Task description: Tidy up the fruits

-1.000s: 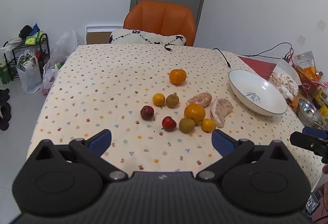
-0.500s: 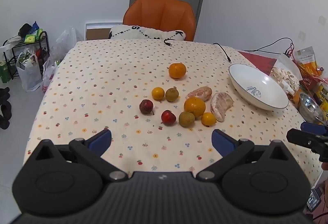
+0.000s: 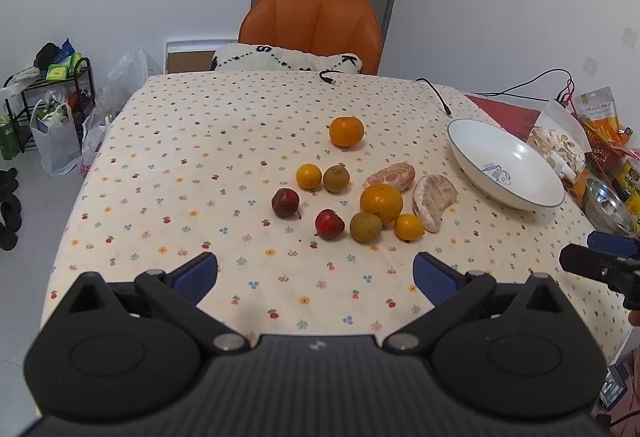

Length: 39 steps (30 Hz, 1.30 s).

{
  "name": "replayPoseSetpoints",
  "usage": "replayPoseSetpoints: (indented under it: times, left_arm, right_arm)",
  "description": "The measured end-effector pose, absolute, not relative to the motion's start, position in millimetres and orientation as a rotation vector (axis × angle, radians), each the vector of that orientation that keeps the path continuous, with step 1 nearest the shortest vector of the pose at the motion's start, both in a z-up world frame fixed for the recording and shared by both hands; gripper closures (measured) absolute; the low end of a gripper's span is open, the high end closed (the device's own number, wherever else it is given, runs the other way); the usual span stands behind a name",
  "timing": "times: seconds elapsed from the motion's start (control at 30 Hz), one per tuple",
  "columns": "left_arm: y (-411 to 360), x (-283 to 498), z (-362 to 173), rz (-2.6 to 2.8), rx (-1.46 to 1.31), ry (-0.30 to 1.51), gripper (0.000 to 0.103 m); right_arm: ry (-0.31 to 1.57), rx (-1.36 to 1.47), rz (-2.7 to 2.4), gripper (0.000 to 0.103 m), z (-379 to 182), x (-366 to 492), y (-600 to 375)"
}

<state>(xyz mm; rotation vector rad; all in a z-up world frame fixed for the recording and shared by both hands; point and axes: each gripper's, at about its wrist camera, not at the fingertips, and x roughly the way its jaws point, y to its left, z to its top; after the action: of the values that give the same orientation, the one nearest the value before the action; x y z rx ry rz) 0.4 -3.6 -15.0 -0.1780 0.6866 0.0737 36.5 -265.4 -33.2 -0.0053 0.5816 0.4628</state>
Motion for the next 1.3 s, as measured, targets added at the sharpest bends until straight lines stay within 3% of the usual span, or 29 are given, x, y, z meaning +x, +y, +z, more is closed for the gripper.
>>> replayPoseSetpoints:
  times: [1.3]
  left_arm:
    - [3,-2,-10,0.065,-0.179,0.673,0.0]
  right_arm:
    - [0.581,-0.027,0.453,0.0,-29,43,-256]
